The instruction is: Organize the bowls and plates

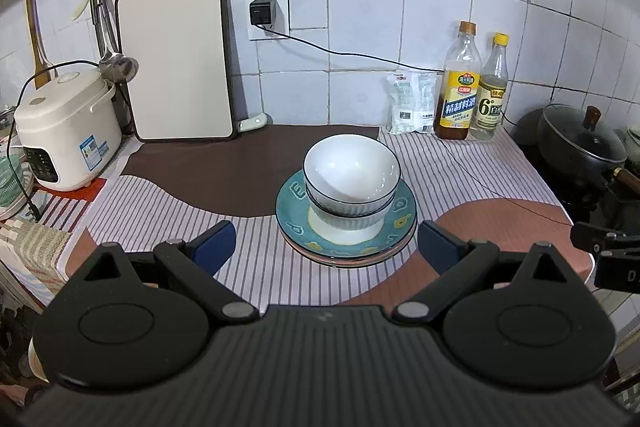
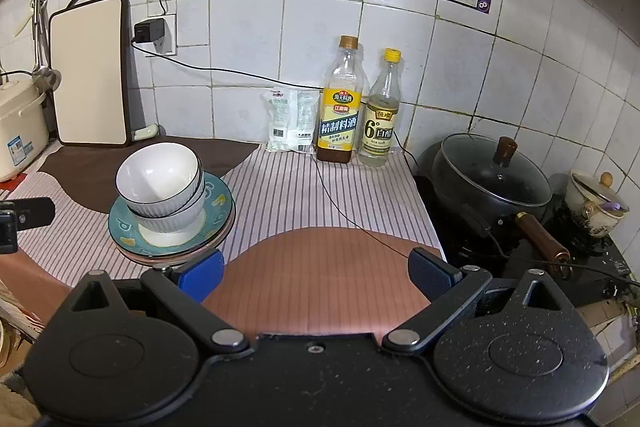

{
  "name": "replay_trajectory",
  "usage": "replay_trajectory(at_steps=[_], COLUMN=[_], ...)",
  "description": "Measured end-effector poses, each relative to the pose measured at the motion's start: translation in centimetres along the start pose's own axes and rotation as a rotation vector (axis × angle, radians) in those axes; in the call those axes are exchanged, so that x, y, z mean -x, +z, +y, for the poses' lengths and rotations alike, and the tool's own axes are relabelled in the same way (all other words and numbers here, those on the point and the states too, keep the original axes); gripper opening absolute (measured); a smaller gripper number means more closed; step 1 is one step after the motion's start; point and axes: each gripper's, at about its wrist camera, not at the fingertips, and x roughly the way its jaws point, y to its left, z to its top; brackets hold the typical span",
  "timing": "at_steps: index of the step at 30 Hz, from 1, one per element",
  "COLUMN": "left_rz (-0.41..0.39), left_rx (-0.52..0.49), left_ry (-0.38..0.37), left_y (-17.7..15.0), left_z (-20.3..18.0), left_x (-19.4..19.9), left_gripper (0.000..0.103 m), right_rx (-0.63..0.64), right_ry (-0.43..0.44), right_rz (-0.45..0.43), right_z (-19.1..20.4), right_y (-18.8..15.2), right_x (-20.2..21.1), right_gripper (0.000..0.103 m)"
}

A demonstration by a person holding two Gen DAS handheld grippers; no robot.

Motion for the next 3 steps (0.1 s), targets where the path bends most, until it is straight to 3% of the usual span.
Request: replay_trajectory(at_steps=[3], left_rz=[-0.001], left_rx=[-0.001], left_ry=[-0.002], left_y=[0.03], left_z=[-0.03], left_x=[0.06], left_gripper=[0.099], right_rx=[0.005], right_ry=[-0.007], right_rz=[0.002], right_z=[0.02], right_y=[0.03], right_x=[-0.01], right_gripper=[0.1])
